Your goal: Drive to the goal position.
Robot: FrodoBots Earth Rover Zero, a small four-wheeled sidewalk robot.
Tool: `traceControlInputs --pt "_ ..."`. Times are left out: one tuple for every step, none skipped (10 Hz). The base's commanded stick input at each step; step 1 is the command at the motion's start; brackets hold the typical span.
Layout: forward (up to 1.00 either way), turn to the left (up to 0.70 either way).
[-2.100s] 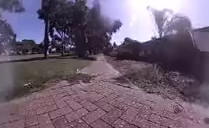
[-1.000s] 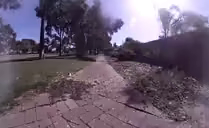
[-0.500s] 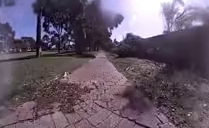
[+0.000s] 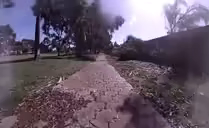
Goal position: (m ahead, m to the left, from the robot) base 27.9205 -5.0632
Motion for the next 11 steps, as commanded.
traceControlInputs --pt "0.7 0.02" --pt "0.7 0.03" --pt "0.7 0.03" --pt "0.7 0.03" --pt "0.7 0.02" --pt "0.7 0.02" --pt "0.7 0.02" --pt "0.7 0.02" --pt "0.7 0.02" --pt "0.7 0.03" --pt "0.7 0.02"
